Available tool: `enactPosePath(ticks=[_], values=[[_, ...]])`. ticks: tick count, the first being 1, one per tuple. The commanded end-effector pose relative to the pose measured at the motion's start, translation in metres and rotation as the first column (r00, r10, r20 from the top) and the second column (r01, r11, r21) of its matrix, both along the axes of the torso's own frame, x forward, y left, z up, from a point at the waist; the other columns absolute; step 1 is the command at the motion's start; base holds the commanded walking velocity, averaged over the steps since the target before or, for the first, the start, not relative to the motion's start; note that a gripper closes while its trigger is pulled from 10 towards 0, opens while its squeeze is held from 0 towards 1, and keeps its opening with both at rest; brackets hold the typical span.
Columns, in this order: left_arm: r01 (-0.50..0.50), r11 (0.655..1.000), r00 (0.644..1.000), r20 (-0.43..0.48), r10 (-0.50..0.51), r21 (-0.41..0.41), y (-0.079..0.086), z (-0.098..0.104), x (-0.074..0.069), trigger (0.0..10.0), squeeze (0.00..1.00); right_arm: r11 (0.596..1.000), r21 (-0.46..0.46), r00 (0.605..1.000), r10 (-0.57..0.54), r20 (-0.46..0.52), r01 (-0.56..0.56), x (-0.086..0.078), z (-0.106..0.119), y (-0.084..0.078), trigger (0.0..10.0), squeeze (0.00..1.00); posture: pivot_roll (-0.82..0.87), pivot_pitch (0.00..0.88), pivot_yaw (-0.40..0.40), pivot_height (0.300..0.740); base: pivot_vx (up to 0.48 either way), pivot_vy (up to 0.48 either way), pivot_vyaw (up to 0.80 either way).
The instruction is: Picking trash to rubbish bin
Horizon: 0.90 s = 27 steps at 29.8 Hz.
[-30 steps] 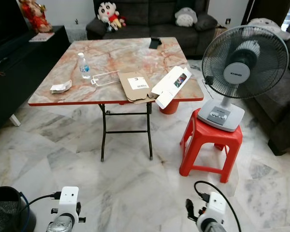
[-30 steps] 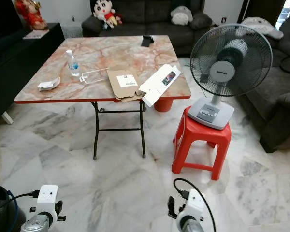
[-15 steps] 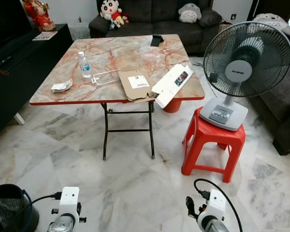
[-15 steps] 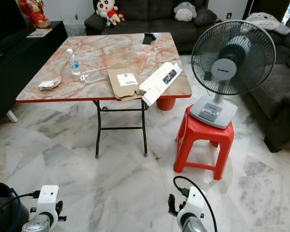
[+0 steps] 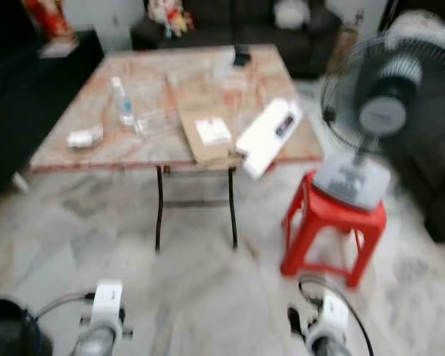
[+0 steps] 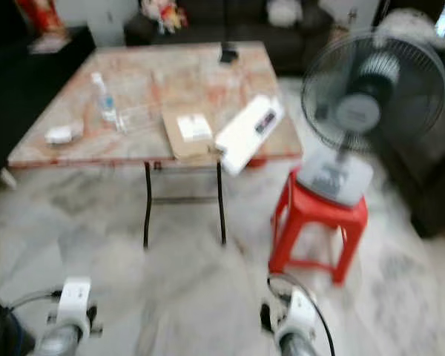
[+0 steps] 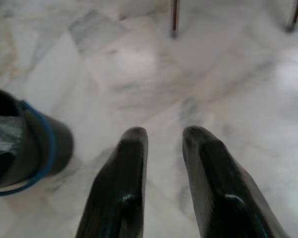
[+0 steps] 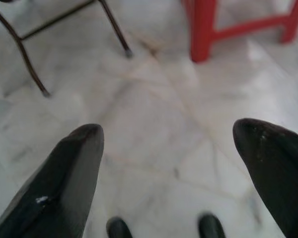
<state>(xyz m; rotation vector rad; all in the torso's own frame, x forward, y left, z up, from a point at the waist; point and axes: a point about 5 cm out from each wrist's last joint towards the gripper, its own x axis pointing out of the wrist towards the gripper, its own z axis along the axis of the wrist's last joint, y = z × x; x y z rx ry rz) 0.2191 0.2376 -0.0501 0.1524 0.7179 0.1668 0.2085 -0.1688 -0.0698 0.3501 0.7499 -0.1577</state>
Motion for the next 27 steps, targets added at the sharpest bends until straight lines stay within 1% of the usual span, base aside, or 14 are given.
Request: enactPosePath(ticks=[1,11,16,22,25,27], values=[[-0.012,1.000,1.000,-0.020,0.012,0.018,0.006,-0.001,-0.003,10.0,0.00,1.000,0.015,1.000,-0.006,-0.002,0.006,0.000,-0.001,0.006,10.0,0.00,-0.10,0.000,0.050,0.740,0.405,0.000,0.00],[-0.013,1.000,1.000,-0.023,0.014,0.018,0.006,-0.002,-0.005,10.0,0.00,1.000,0.021,1.000,0.002,-0.015,-0.002,-0.004,-0.003,0.009,10.0,0.00,-0.09,0.000,0.046,0.740,0.403,0.000,0.00],[-0.019,1.000,1.000,-0.024,0.020,0.015,0.006,-0.002,-0.006,10.0,0.00,1.000,0.023,1.000,0.007,-0.021,-0.007,-0.004,-0.003,0.009,10.0,0.00,-0.08,0.000,0.043,0.740,0.403,0.000,-0.75],[-0.019,1.000,0.999,-0.026,0.020,0.009,0.005,-0.003,-0.006,10.0,0.00,1.000,0.017,1.000,0.010,-0.014,-0.010,-0.003,-0.003,0.009,10.0,0.00,-0.09,0.000,0.042,0.740,0.393,0.000,0.00],[0.034,0.999,0.999,-0.032,-0.035,-0.019,-0.003,-0.003,-0.003,10.0,0.00,1.000,0.015,1.000,0.015,-0.015,-0.015,-0.003,-0.003,0.010,10.0,0.00,-0.08,0.000,0.039,0.740,0.301,0.000,0.00],[0.045,0.999,0.999,-0.028,-0.046,-0.018,-0.005,-0.003,-0.002,10.0,0.00,1.000,0.014,1.000,0.019,-0.016,-0.019,-0.003,-0.003,0.011,10.0,0.00,-0.08,0.000,0.039,0.740,0.000,0.000,0.00]])
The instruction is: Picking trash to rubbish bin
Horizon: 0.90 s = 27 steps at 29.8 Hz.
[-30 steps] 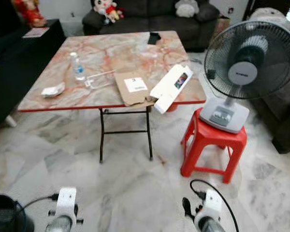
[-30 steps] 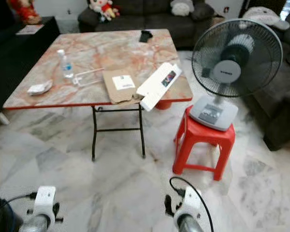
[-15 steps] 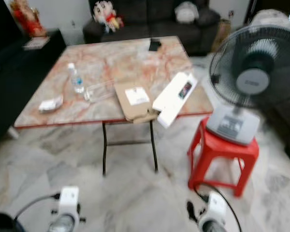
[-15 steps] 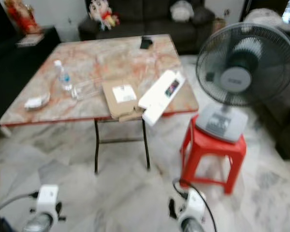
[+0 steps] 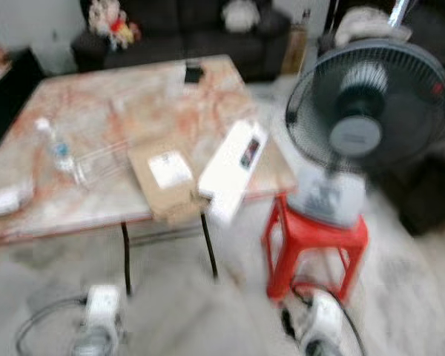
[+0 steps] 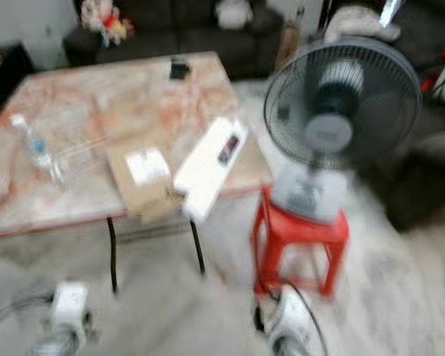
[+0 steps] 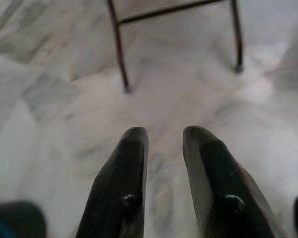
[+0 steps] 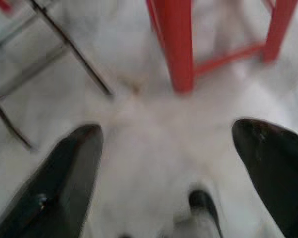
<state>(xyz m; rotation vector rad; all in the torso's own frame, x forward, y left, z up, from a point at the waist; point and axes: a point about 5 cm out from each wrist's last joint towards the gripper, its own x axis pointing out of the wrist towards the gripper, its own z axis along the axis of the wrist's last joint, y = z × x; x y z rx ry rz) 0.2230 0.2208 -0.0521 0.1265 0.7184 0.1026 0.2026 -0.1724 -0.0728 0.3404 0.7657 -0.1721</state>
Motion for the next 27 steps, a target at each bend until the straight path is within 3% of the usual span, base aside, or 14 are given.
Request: enactPosePath(ticks=[1,14,17,18,20,21,23,26,27], values=[[-0.001,1.000,1.000,-0.025,0.002,0.030,0.012,-0.001,-0.006,10.0,0.00,0.999,0.025,1.000,0.027,0.002,-0.027,0.002,0.000,0.014,10.0,0.00,-0.08,0.000,0.039,0.740,0.000,0.000,0.00],[0.053,0.998,0.998,-0.039,-0.052,0.025,0.006,-0.003,-0.006,10.0,0.00,0.999,0.022,0.999,0.044,-0.012,-0.044,-0.001,-0.002,0.015,10.0,0.00,-0.09,0.000,0.039,0.740,0.000,0.000,0.00],[0.116,0.992,0.993,0.025,-0.117,0.046,0.004,0.007,0.005,10.0,0.00,0.999,0.021,0.999,0.049,-0.014,-0.049,-0.001,-0.002,0.016,10.0,0.00,-0.09,0.000,0.039,0.740,0.000,0.000,0.00],[0.152,0.987,0.984,0.086,-0.156,0.048,0.001,0.015,0.016,10.0,0.09,0.998,0.019,0.998,0.057,-0.016,-0.057,-0.002,-0.002,0.015,10.0,0.00,-0.08,0.000,0.033,0.740,0.000,0.000,0.00],[0.164,0.985,0.980,0.107,-0.168,0.046,0.000,0.018,0.020,10.0,0.09,0.998,0.018,0.998,0.061,-0.017,-0.060,-0.002,-0.002,0.016,10.0,0.00,-0.08,0.000,0.033,0.740,0.000,0.000,0.00],[0.177,0.983,0.975,0.128,-0.180,0.040,-0.002,0.022,0.023,10.0,1.00,0.998,0.017,0.998,0.063,-0.019,-0.063,-0.002,-0.002,0.016,10.0,0.00,-0.08,0.000,0.033,0.740,0.000,0.000,0.00],[0.303,0.953,0.930,0.212,-0.300,0.018,-0.020,0.036,0.042,10.0,1.00,0.997,0.016,0.997,0.070,-0.020,-0.069,-0.002,-0.002,0.016,10.0,0.00,-0.08,0.000,0.033,0.740,0.000,0.000,0.00],[0.341,0.940,0.914,0.228,-0.336,0.021,-0.025,0.040,0.045,10.0,1.00,0.997,0.016,0.997,0.072,-0.021,-0.072,-0.002,-0.003,0.016,10.0,0.00,-0.08,0.000,0.033,0.740,0.000,0.000,0.00],[0.411,0.910,0.878,0.247,-0.410,0.049,-0.035,0.045,0.050,10.0,1.00,0.997,0.016,0.997,0.075,-0.021,-0.075,-0.002,-0.003,0.017,10.0,0.00,-0.08,0.000,0.036,0.740,0.000,0.000,0.00]])
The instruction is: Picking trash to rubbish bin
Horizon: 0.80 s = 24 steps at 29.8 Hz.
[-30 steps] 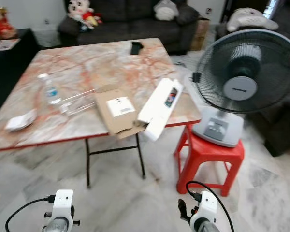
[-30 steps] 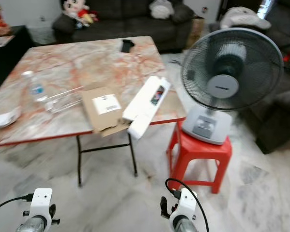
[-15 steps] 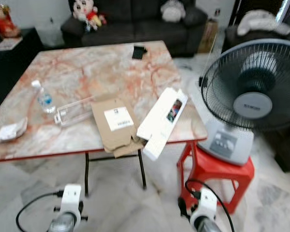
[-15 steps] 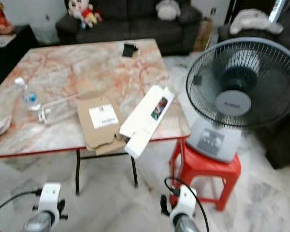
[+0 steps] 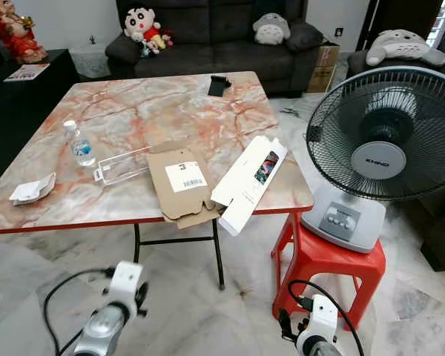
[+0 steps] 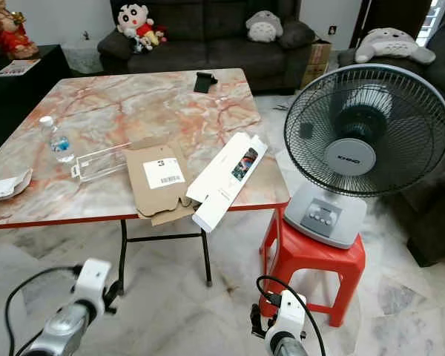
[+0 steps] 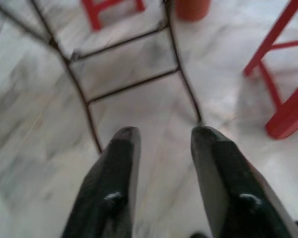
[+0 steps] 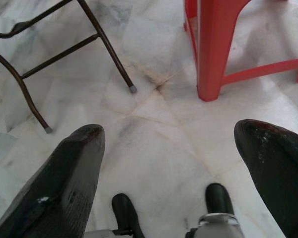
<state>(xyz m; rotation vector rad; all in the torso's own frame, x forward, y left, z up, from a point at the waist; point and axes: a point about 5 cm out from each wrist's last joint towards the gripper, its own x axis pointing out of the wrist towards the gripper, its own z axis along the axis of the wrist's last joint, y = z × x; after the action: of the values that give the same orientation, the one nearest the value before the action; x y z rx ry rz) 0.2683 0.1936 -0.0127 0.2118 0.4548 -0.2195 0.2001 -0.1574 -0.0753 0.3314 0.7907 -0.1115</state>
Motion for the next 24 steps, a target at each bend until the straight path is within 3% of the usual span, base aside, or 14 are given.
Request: enactPosePath(ticks=[1,3,5,10,11,12,13,14,17,24], values=[[0.166,0.984,0.983,0.067,-0.170,0.058,-0.020,0.012,0.011,10.0,1.00,1.000,0.000,1.000,0.019,-0.007,-0.019,0.001,0.000,0.003,10.0,0.00,-0.09,0.000,0.041,0.740,0.000,0.000,0.00],[0.264,0.960,0.954,0.122,-0.274,0.091,-0.037,0.022,0.017,10.0,1.00,1.000,0.000,1.000,0.024,-0.006,-0.024,0.001,0.000,0.005,10.0,0.00,-0.09,0.000,0.046,0.740,0.000,0.000,0.00],[0.377,0.923,0.905,0.184,-0.384,0.071,-0.061,0.033,0.019,10.0,1.00,1.000,0.003,1.000,0.030,-0.008,-0.030,0.000,-0.001,0.007,10.0,0.00,-0.10,0.000,0.047,0.740,0.000,0.000,0.00],[0.468,0.883,0.867,0.200,-0.457,-0.013,-0.080,0.039,0.016,10.0,1.00,0.999,0.005,0.999,0.038,-0.014,-0.038,-0.002,-0.002,0.008,10.0,0.00,-0.09,0.000,0.044,0.740,0.000,0.000,0.00],[0.509,0.860,0.845,0.214,-0.490,-0.039,-0.087,0.043,0.015,10.0,1.00,0.999,0.004,0.999,0.044,-0.017,-0.044,-0.003,-0.002,0.009,10.0,0.00,-0.09,0.000,0.043,0.740,0.000,0.000,0.00],[0.528,0.847,0.833,0.229,-0.503,-0.058,-0.091,0.047,0.016,10.0,0.89,0.999,0.003,0.999,0.050,-0.020,-0.050,-0.004,-0.003,0.009,10.0,0.00,-0.09,0.000,0.043,0.740,0.000,0.000,0.00],[0.528,0.847,0.833,0.229,-0.503,-0.058,-0.091,0.047,0.016,10.0,0.89,0.999,0.003,0.999,0.050,-0.020,-0.050,-0.004,-0.003,0.009,10.0,0.00,-0.09,0.000,0.043,0.740,0.000,0.000,0.00],[0.533,0.842,0.827,0.257,-0.500,-0.080,-0.094,0.053,0.018,10.0,0.00,0.999,0.002,0.998,0.054,-0.021,-0.054,-0.004,-0.003,0.010,10.0,0.00,-0.09,0.000,0.044,0.740,0.000,0.000,0.00],[0.530,0.835,0.829,0.301,-0.472,-0.150,-0.096,0.068,0.023,10.0,0.00,0.999,-0.002,0.998,0.051,-0.021,-0.051,-0.005,-0.003,0.007,10.0,0.00,-0.10,0.000,0.047,0.740,0.000,0.000,0.00],[0.545,0.823,0.815,0.333,-0.474,-0.163,-0.095,0.083,0.025,10.0,0.00,0.999,-0.004,0.999,0.049,-0.019,-0.049,-0.003,-0.002,0.006,10.0,0.00,-0.09,0.000,0.039,0.740,0.000,0.000,0.00]])
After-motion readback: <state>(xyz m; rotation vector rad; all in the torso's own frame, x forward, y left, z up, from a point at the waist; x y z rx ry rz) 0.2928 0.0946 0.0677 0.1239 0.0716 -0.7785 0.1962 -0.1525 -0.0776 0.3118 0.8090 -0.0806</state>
